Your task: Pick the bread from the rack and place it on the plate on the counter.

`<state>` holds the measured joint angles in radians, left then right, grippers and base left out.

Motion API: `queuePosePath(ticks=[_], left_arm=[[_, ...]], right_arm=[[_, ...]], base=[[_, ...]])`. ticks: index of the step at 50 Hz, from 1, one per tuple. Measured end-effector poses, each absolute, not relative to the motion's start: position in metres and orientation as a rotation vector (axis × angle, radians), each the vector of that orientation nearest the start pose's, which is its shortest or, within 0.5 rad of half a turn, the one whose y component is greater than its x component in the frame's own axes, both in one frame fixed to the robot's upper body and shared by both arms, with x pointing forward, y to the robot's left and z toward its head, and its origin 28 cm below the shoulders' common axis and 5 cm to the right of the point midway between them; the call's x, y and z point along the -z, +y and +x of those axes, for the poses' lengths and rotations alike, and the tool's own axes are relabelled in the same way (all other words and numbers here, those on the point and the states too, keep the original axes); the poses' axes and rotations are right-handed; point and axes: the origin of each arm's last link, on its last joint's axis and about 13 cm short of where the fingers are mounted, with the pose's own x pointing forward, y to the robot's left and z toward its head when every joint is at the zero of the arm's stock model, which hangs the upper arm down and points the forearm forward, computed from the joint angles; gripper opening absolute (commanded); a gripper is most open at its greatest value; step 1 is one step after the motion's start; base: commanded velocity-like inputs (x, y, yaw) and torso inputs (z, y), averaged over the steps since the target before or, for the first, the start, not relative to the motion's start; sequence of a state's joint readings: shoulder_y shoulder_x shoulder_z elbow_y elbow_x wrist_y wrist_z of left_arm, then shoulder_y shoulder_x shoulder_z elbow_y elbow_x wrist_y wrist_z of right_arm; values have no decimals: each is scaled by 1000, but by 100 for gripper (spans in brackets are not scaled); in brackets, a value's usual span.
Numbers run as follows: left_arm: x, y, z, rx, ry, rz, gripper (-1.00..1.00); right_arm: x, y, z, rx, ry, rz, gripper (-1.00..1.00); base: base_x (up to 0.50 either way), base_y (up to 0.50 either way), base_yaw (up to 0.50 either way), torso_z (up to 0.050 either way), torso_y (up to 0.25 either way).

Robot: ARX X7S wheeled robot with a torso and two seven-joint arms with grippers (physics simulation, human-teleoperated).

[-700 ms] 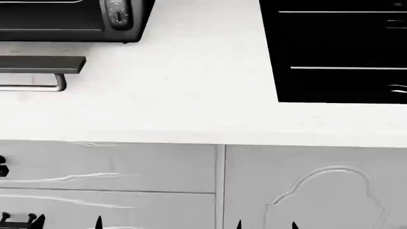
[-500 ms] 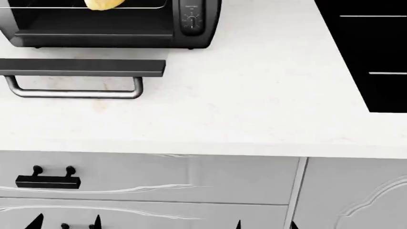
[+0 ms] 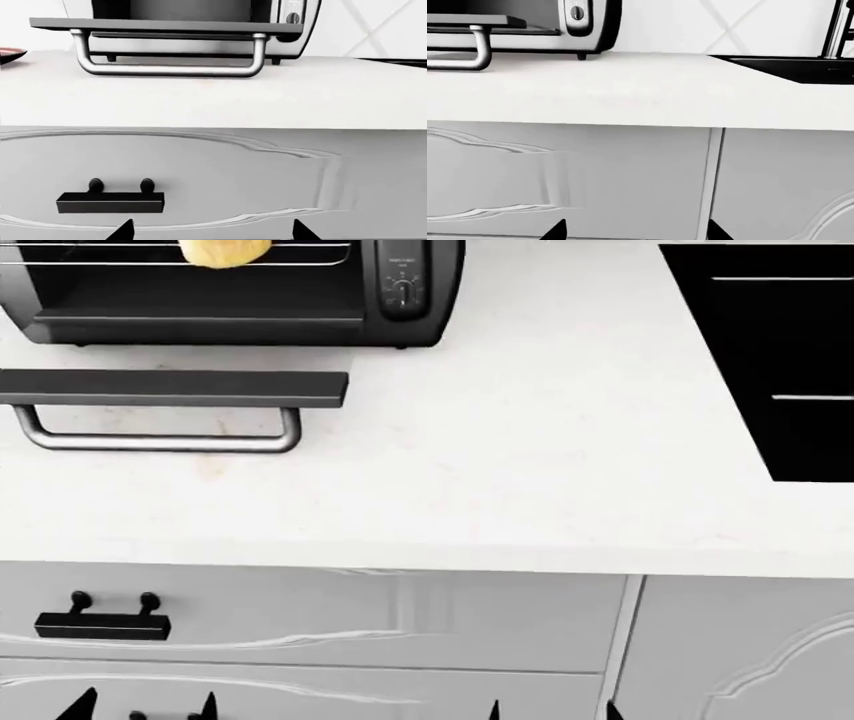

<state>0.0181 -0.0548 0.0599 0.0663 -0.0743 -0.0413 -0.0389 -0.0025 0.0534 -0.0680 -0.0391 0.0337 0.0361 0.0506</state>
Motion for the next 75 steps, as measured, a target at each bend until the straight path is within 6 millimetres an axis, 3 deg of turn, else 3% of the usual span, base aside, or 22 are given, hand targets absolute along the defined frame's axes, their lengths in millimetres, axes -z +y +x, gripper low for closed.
queuePosePath(ticks=[16, 27, 41, 53, 75], left_arm=[[-61, 202, 196, 85, -34, -24, 100], [-87, 203, 187, 108, -57, -8, 100], [-104, 204, 181, 115, -69, 14, 100], [-117, 204, 181, 129, -70, 37, 100], [-169, 212, 191, 134, -119, 132, 100]], right_arm=[[-67, -100, 206, -37, -35, -70, 100], [-102, -102, 199, -49, -87, -119, 100], [-124, -101, 193, -59, -126, -141, 100], [-137, -103, 191, -55, -141, -153, 100], [-194, -117, 202, -41, -211, -239, 100]], base=[[0, 1, 0, 47, 74], [0, 500, 0, 47, 74], [0, 491, 0, 47, 74], [0, 11, 0, 47, 74], [0, 0, 0, 47, 74]])
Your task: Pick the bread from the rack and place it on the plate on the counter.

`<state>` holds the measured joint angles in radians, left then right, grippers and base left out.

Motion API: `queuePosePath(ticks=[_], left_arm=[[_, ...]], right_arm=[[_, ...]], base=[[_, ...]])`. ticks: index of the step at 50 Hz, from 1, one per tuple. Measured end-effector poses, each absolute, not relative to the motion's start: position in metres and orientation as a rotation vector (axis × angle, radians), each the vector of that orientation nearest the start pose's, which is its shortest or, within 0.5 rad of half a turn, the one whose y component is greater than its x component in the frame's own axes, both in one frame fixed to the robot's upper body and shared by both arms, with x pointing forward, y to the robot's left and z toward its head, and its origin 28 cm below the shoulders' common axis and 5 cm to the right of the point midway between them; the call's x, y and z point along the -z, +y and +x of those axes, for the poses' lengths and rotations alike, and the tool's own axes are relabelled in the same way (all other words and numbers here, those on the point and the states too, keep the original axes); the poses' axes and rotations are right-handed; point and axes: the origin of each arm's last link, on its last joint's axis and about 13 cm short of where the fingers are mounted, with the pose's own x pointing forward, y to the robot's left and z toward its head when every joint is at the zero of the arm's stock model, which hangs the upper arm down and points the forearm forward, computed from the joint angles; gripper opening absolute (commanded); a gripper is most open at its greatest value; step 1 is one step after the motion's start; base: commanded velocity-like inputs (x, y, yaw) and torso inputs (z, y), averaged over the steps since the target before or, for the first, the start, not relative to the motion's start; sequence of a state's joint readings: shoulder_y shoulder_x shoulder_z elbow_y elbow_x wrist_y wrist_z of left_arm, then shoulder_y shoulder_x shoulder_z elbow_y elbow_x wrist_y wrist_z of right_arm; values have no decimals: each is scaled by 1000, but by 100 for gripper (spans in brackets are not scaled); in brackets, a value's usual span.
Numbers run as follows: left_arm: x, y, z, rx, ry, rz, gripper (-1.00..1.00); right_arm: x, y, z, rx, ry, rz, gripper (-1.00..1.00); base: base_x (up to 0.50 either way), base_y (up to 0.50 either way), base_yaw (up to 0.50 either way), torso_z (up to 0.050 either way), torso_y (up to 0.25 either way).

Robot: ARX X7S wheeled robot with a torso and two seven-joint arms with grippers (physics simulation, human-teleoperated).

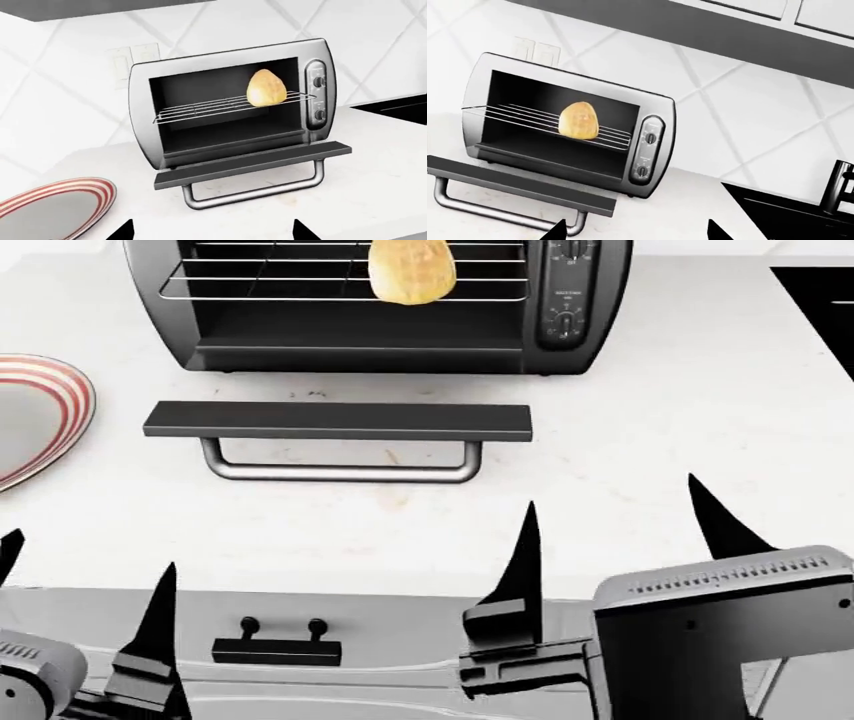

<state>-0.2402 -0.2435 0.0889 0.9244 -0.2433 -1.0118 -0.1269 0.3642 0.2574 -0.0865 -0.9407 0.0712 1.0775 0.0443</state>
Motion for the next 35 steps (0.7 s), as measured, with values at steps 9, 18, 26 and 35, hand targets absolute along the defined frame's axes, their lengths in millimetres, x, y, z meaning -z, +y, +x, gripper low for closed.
queuePosePath(ticks=[9, 18, 26, 35], left_arm=[[-193, 216, 196, 132, -143, 164, 100], [-216, 219, 205, 134, -164, 197, 100], [-236, 220, 213, 141, -192, 219, 100], [-258, 219, 220, 149, -219, 244, 100]], right_arm=[[-218, -122, 206, -33, -246, -280, 100], [-240, -127, 213, -26, -268, -325, 100], [-261, -129, 221, -22, -292, -360, 100], [-282, -131, 227, -16, -316, -390, 100]], base=[[0, 0, 0, 47, 74], [0, 0, 0, 47, 74], [0, 0, 0, 47, 74], [0, 0, 0, 47, 74]])
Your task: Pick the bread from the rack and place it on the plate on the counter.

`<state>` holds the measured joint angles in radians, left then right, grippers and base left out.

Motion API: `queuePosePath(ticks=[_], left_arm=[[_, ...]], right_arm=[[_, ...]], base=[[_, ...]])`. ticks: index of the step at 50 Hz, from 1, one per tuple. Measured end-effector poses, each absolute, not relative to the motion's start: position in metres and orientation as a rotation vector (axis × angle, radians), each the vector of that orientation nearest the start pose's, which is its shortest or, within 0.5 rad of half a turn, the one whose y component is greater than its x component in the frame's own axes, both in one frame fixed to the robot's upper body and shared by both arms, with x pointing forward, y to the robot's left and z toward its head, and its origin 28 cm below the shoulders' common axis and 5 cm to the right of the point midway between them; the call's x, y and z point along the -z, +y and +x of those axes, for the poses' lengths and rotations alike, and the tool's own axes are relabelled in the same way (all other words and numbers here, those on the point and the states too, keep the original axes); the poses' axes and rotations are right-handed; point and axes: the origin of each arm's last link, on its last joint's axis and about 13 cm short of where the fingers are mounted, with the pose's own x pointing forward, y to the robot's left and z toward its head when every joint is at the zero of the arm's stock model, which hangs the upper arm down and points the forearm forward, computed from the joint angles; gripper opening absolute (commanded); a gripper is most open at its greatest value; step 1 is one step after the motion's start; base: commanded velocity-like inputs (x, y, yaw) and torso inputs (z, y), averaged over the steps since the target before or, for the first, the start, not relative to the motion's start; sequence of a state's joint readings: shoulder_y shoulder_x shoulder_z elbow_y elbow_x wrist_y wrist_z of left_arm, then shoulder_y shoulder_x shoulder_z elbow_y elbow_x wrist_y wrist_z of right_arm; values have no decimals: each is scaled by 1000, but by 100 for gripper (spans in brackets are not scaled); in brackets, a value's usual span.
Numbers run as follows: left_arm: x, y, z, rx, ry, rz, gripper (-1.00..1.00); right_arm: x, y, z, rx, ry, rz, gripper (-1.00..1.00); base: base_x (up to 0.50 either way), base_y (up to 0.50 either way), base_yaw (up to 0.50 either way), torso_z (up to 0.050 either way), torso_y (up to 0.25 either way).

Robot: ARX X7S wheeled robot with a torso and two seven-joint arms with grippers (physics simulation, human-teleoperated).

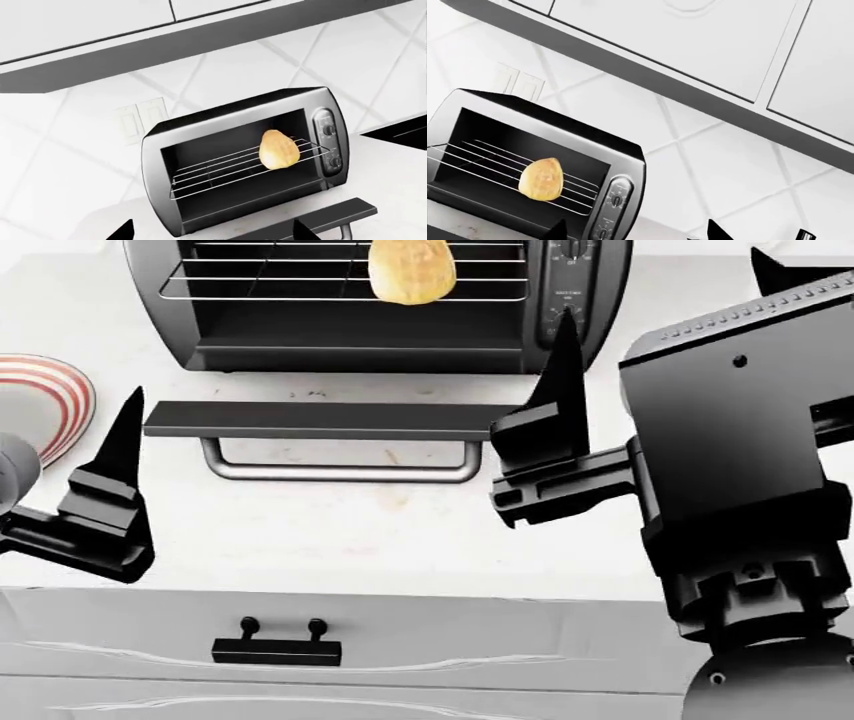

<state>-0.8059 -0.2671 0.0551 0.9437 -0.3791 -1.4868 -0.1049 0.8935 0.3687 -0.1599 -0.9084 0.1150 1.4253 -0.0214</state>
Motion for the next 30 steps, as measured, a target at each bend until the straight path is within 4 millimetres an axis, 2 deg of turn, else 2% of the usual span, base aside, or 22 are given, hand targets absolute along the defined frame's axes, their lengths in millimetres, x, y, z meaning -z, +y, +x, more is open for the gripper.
queuePosePath(ticks=[15, 30], left_arm=[[-293, 215, 234, 176, -251, 292, 100], [-321, 209, 248, 212, -267, 327, 100]], right_arm=[[-305, -133, 239, -15, -334, -423, 100], [-338, -140, 262, 13, -350, -457, 100]], base=[[0, 0, 0, 47, 74], [0, 0, 0, 47, 74]])
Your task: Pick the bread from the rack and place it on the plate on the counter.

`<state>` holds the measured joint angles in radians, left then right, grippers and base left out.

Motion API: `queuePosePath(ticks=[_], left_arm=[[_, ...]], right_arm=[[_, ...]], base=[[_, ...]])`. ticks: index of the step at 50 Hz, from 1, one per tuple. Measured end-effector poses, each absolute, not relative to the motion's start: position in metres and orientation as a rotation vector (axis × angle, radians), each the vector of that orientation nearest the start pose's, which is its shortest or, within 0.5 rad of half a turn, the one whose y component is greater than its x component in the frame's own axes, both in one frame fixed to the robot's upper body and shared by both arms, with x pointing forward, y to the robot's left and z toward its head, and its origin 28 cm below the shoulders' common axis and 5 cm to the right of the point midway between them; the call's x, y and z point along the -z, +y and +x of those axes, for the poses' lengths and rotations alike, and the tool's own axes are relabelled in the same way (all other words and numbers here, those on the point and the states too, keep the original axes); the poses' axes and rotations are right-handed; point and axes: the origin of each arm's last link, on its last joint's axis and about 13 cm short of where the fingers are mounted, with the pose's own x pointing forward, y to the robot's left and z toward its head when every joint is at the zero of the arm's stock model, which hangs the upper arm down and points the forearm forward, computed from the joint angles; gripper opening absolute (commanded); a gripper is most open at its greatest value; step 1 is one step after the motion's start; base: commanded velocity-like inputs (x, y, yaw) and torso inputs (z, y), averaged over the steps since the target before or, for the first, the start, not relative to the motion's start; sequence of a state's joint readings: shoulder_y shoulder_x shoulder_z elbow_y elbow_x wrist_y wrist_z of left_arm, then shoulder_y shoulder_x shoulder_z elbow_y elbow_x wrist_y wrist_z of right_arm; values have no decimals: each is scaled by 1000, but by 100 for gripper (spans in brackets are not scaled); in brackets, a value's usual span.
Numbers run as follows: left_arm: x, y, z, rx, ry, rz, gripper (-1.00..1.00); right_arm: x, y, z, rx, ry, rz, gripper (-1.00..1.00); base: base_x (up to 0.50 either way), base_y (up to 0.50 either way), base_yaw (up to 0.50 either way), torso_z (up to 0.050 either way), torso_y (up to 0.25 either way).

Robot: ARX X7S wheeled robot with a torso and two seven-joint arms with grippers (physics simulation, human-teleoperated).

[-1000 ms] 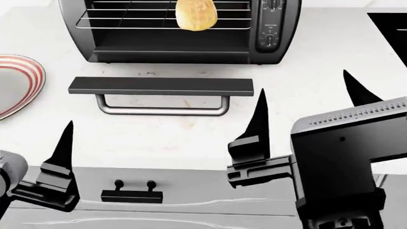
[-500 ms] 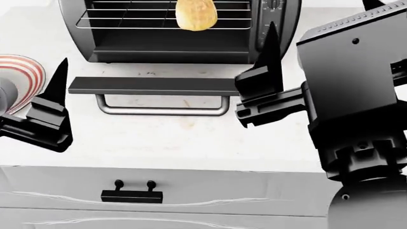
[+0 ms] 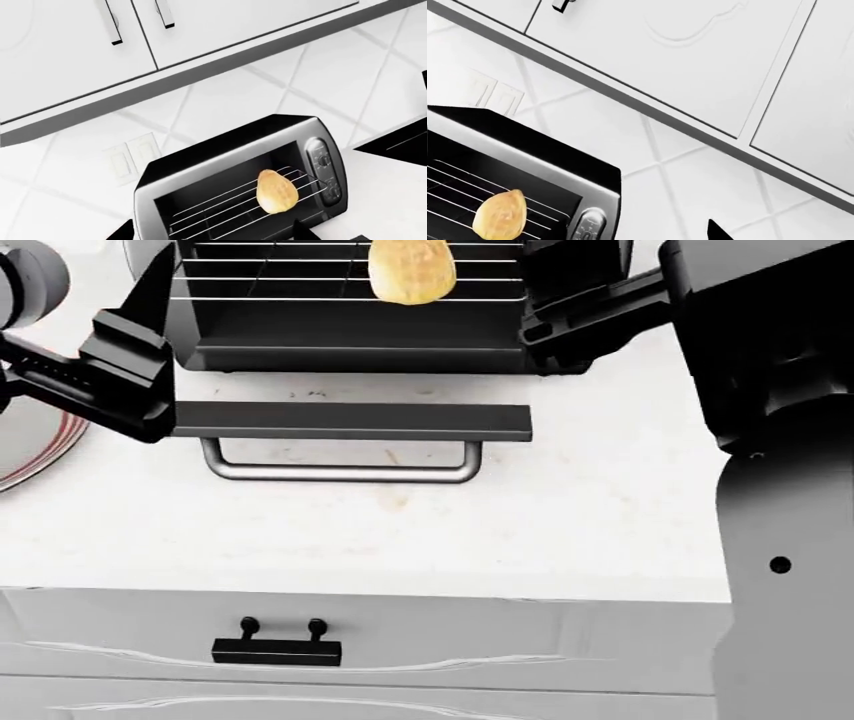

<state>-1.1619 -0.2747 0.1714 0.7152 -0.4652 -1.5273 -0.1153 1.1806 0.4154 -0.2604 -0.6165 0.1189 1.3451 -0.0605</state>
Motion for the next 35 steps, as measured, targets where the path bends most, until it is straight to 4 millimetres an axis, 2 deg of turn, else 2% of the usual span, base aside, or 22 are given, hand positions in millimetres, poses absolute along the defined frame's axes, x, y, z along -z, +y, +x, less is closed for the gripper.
queuePosePath(ticks=[6, 16, 35], left_arm=[[-332, 207, 252, 221, -273, 334, 100], [-347, 206, 254, 231, -290, 345, 100], [-360, 204, 254, 239, -302, 359, 100]], right_arm=[[-352, -140, 266, 26, -364, -470, 100], [-368, -134, 261, 34, -383, -491, 100], [-376, -134, 257, 45, -396, -498, 100]], base=[[171, 0, 0, 47, 74], [266, 0, 0, 47, 74], [264, 0, 0, 47, 75]])
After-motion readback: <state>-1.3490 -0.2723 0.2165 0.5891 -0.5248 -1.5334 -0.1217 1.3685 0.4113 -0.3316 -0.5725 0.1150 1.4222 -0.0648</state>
